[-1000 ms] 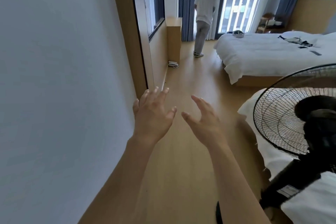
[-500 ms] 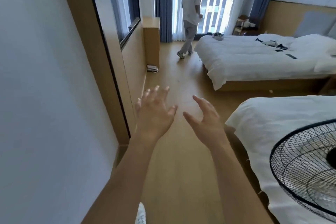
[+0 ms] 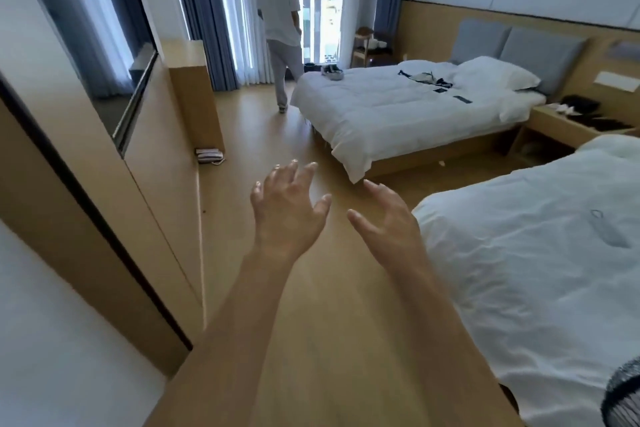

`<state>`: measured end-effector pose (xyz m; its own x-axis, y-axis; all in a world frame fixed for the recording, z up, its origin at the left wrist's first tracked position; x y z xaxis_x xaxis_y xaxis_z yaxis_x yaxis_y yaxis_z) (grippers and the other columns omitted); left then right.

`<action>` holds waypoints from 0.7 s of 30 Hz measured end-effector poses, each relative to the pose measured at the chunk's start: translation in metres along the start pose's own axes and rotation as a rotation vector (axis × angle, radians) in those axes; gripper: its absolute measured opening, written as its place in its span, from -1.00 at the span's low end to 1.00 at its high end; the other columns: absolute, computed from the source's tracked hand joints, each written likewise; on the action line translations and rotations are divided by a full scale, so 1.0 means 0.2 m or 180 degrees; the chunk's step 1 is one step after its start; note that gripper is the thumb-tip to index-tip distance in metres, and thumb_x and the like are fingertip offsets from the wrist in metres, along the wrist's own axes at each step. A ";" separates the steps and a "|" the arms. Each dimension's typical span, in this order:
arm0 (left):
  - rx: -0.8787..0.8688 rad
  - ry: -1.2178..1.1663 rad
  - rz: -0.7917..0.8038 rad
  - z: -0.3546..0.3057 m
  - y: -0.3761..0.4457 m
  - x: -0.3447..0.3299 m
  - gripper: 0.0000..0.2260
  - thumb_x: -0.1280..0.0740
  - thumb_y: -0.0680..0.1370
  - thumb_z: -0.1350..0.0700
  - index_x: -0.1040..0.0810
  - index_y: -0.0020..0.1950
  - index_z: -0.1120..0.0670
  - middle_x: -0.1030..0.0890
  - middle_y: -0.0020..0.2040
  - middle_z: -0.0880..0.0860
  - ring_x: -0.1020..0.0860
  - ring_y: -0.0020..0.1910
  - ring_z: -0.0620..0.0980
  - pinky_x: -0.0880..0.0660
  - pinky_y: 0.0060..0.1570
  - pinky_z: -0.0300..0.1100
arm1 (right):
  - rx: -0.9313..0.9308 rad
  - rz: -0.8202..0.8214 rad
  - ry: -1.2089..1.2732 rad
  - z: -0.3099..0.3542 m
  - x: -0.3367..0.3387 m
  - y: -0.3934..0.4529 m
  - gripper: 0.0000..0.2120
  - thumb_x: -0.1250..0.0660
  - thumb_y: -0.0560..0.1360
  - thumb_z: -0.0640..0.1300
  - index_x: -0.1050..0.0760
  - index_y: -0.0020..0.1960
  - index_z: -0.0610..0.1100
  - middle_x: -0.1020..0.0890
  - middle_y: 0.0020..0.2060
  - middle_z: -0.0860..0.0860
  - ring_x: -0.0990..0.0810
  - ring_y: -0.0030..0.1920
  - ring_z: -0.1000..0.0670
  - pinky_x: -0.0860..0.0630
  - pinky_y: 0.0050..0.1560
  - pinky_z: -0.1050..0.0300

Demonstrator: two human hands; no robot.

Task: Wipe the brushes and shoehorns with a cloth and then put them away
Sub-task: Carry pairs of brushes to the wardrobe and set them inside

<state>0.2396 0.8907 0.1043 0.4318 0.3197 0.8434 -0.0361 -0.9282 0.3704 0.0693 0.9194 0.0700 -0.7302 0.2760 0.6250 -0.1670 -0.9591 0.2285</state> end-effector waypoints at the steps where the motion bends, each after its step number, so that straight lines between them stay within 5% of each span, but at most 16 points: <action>1: -0.0032 -0.0027 0.0043 0.02 0.07 -0.04 -0.48 -0.28 0.55 -0.17 -0.31 0.50 -0.12 -0.28 0.54 0.00 -0.19 0.53 0.05 -0.09 0.47 0.14 | -0.0067 -0.0018 -0.0001 -0.02 -0.03 0.06 -0.40 -0.37 0.55 0.12 -0.30 0.54 0.08 -0.31 0.54 0.03 -0.24 0.54 0.00 -0.25 0.52 -0.10; 8: -0.0199 -0.0205 0.0284 0.09 0.54 -0.36 -0.48 -0.29 0.56 -0.16 -0.30 0.50 -0.12 -0.28 0.54 0.00 -0.17 0.54 0.04 -0.06 0.47 0.13 | -0.0308 -0.0163 0.0002 -0.18 -0.18 0.53 -0.41 -0.38 0.55 0.12 -0.30 0.53 0.09 -0.32 0.54 0.03 -0.26 0.54 -0.01 -0.29 0.50 -0.12; 17: -0.0168 -0.0183 0.0292 0.09 1.36 -0.75 -0.48 -0.29 0.56 -0.15 -0.29 0.51 -0.14 -0.27 0.54 -0.01 -0.16 0.54 0.02 -0.03 0.49 0.13 | -0.0207 -0.0238 0.0230 -0.39 -0.32 1.47 -0.43 -0.39 0.54 0.09 -0.33 0.51 0.08 -0.39 0.49 0.07 -0.33 0.49 0.06 -0.25 0.35 0.18; 21: -0.0133 -0.0193 0.0210 0.04 1.81 -0.88 -0.48 -0.30 0.56 -0.15 -0.30 0.50 -0.14 -0.28 0.54 -0.01 -0.17 0.54 0.04 -0.04 0.48 0.13 | -0.0157 -0.0244 0.0340 -0.43 -0.28 1.94 -0.43 -0.39 0.55 0.08 -0.33 0.51 0.07 -0.38 0.50 0.06 -0.31 0.50 0.05 -0.27 0.43 0.10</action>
<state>0.1572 0.4976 0.0876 0.4808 0.2450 0.8419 -0.1033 -0.9377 0.3319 -0.0105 0.5263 0.0595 -0.7799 0.3430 0.5236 -0.2556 -0.9381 0.2338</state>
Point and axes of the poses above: each hand's wrist, its own y-axis towards the middle knuckle, its own x-axis out of the back of the hand, z = x × y, the point moved 7 cm from there along y, towards the middle knuckle
